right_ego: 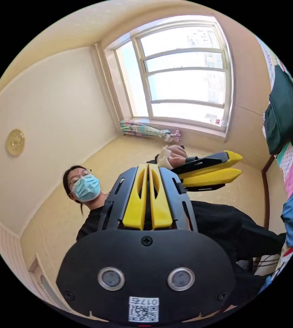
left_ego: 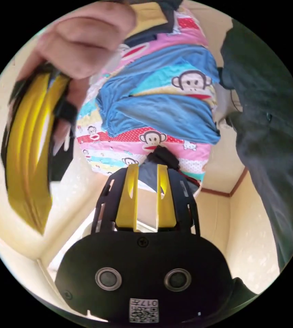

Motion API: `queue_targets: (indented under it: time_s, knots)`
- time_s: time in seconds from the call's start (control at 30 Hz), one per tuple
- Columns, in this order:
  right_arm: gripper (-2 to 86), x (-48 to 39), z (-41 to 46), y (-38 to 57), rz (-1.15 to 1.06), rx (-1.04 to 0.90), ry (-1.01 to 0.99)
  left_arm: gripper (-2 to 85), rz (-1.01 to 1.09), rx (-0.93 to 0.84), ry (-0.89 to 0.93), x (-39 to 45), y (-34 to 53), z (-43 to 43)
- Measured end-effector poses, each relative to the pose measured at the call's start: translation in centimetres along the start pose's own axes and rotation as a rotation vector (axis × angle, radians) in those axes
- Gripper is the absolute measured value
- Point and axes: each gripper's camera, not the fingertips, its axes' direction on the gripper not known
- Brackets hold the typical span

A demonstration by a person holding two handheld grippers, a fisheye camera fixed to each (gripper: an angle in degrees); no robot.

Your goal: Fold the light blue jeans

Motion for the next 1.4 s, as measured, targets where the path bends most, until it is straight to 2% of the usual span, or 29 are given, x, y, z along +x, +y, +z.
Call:
queue_targets:
  time_s: [0.07,0.23,0.37,0.47,0.63,0.7,0.77,0.9,1.0,1.1,1.13,1.17,1.23,1.3,1.4]
  knots:
    - [0.3,-0.7,-1.0,0.4,-0.030,0.041,0.011,1.5,-0.076,-0.004,-0.097,0.0,0.6,-0.2]
    - [0.7,-2.1,-2.5,0.7,-0.100,0.092,-0.104,-0.1,-0.089,0.034,-0.183,1.6,1.7,-1.2]
    - [1.4,-4.5,-3.4,0.7,-0.206,0.137,-0.040,-0.4,-0.192,0.090,-0.385,1.3,3.6,-4.0]
    - [1.8,-5.8,-4.1,0.1,-0.253,0.171,-0.049,-0.5,-0.206,0.141,-0.400,0.2,5.0,-6.7]
    - [1.6,-7.9,-5.4,-1.4,-0.306,0.259,0.063,-0.5,-0.219,0.218,-0.419,-1.8,6.6,-11.1]
    - [1.4,-9.0,-6.1,-1.8,-0.369,0.307,0.047,-0.5,-0.208,0.229,-0.365,-2.8,7.1,-12.1]
    - [1.0,-9.7,-6.8,-1.9,-0.405,0.357,0.030,-0.5,-0.162,0.222,-0.210,-4.0,7.5,-12.6]
    - [0.6,-9.2,-8.7,-2.1,-0.382,0.400,-0.100,-0.5,-0.147,0.190,-0.018,-6.0,7.7,-12.6]
    - [0.5,-8.2,-10.8,-1.6,-0.332,0.441,-0.141,-0.6,-0.059,0.138,0.195,-7.2,6.4,-9.6]
    - [0.4,-7.6,-13.8,-0.5,-0.293,0.519,-0.147,-0.6,-0.022,-0.198,0.540,-6.7,2.9,1.1]
    - [0.4,-7.5,-14.4,-0.3,-0.285,0.530,-0.147,-0.6,0.052,-0.341,0.716,-4.9,2.5,5.5]
    - [0.4,-7.6,-15.6,0.2,-0.271,0.546,-0.146,-0.6,0.087,-0.391,0.837,-3.4,2.8,8.3]
    - [0.4,-8.0,-17.4,1.0,-0.256,0.569,-0.143,-0.7,0.062,-0.370,0.865,-2.7,3.8,9.8]
    - [0.4,-9.1,-19.8,2.6,-0.276,0.618,-0.133,-0.8,0.036,-0.386,0.807,-2.8,5.3,9.8]
    - [0.4,-10.4,-22.9,4.9,-0.318,0.703,-0.119,-0.9,0.024,-0.366,0.533,-3.3,7.5,6.3]
